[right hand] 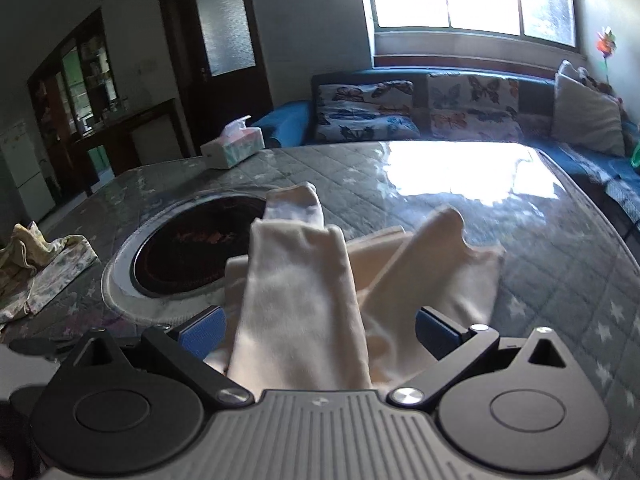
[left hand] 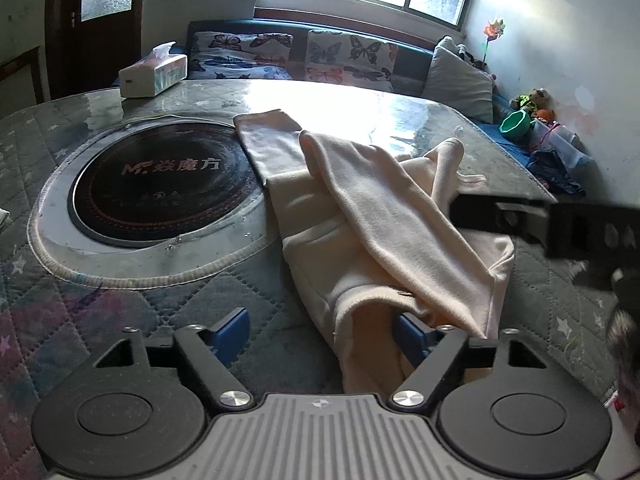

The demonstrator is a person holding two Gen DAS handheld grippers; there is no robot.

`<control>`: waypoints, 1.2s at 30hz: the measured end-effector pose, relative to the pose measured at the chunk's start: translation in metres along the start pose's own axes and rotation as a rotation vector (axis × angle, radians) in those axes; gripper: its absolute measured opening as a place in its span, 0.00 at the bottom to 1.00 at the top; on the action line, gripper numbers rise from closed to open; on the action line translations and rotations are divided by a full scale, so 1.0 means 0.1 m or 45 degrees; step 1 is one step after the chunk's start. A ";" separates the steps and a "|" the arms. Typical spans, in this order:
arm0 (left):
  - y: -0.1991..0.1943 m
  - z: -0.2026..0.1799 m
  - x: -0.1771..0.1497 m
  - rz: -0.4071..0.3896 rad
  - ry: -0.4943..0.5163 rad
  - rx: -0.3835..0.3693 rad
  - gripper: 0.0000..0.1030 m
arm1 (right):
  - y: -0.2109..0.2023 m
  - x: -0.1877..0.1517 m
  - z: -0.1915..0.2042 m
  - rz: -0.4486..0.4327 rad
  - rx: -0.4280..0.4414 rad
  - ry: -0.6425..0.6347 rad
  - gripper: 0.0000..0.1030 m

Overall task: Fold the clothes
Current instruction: 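Grasp the cream garment's edge with the right gripper and lift it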

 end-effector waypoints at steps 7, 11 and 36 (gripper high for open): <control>0.05 0.02 -0.01 0.009 -0.010 -0.043 0.62 | 0.28 0.23 0.12 0.029 0.032 -0.085 0.89; 0.07 0.03 -0.01 0.008 -0.012 -0.060 0.59 | 0.48 0.36 0.21 0.051 0.060 -0.136 0.77; 0.11 0.06 0.01 -0.002 -0.010 -0.077 0.54 | 1.11 0.55 0.40 0.106 0.065 -0.287 0.04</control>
Point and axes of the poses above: each gripper's, at about its wrist camera, not at the fingertips, and y roughly the way its jaws point, z to its left, x to its top, the point moved 2 cm from there along y, roughly the way its jaws point, and after that the axes turned 9 degrees about y, right-handed, at the moved point
